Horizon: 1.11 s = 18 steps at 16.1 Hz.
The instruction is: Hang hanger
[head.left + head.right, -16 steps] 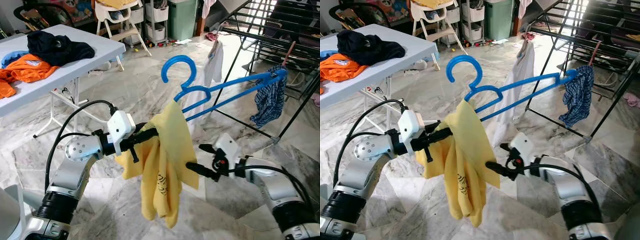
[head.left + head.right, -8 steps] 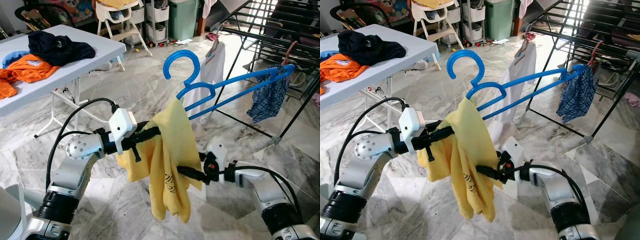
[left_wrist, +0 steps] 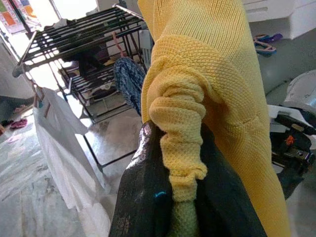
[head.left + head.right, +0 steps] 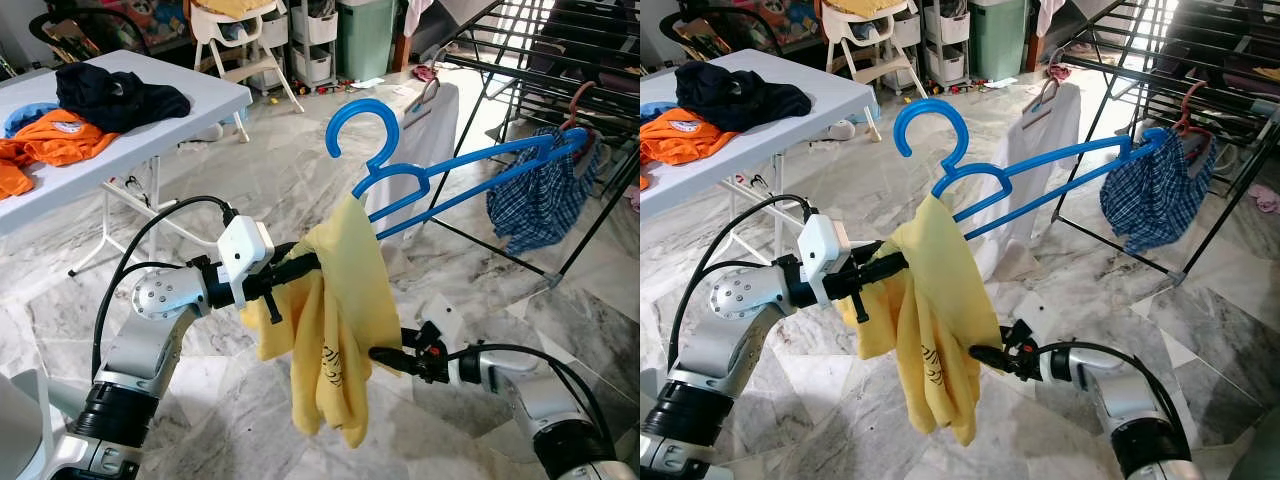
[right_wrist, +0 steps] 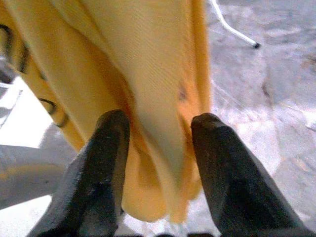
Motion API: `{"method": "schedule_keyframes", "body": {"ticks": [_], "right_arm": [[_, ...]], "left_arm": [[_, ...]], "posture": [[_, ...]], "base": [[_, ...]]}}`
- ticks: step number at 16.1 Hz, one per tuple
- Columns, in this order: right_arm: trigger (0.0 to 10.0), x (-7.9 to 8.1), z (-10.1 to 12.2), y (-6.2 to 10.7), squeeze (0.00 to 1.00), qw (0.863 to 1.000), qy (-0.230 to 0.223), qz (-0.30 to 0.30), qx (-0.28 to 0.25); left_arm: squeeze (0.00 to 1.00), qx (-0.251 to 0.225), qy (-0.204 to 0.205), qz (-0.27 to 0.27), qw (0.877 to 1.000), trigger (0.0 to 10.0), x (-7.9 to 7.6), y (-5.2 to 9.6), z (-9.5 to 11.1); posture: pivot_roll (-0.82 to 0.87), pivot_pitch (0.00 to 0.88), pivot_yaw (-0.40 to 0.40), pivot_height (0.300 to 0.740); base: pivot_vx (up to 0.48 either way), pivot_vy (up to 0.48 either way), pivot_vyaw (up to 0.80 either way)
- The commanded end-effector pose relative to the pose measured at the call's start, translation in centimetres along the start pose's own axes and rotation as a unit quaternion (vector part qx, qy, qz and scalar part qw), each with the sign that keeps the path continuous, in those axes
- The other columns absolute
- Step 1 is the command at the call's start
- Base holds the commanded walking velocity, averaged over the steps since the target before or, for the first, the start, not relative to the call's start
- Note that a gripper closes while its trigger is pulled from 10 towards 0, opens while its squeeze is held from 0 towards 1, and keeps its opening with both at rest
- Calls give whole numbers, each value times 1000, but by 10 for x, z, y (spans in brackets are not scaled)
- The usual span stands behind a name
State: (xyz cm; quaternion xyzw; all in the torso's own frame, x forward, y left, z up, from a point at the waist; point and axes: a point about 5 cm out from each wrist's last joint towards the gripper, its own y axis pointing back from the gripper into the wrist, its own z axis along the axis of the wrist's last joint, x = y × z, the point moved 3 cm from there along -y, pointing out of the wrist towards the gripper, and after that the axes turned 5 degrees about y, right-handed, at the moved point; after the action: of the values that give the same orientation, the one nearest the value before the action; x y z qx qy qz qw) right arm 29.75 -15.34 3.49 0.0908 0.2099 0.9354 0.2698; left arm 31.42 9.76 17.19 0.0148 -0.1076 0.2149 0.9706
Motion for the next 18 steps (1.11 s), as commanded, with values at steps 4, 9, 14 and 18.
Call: {"method": "schedule_keyframes", "body": {"ticks": [4,9,14,18], "right_arm": [[0,-12,4,4,0,999,16,-36,-5],[0,-40,3,24,0,990,48,-134,11],[0,-74,25,56,0,962,107,-252,-6],[6667,-58,28,46,0,976,101,-191,-25]], "left_arm": [[0,-27,-20,4,999,0,5,-1,18],[0,-14,-20,6,1000,0,6,3,12],[0,61,-31,15,998,0,5,21,-21],[0,61,-30,29,997,0,10,23,-25]], "posture": [[-155,0,68,740],[-156,0,67,740],[-164,0,74,740],[-168,0,78,740]], "base": [[0,0,0],[0,0,0],[0,0,0],[0,0,0]]}}
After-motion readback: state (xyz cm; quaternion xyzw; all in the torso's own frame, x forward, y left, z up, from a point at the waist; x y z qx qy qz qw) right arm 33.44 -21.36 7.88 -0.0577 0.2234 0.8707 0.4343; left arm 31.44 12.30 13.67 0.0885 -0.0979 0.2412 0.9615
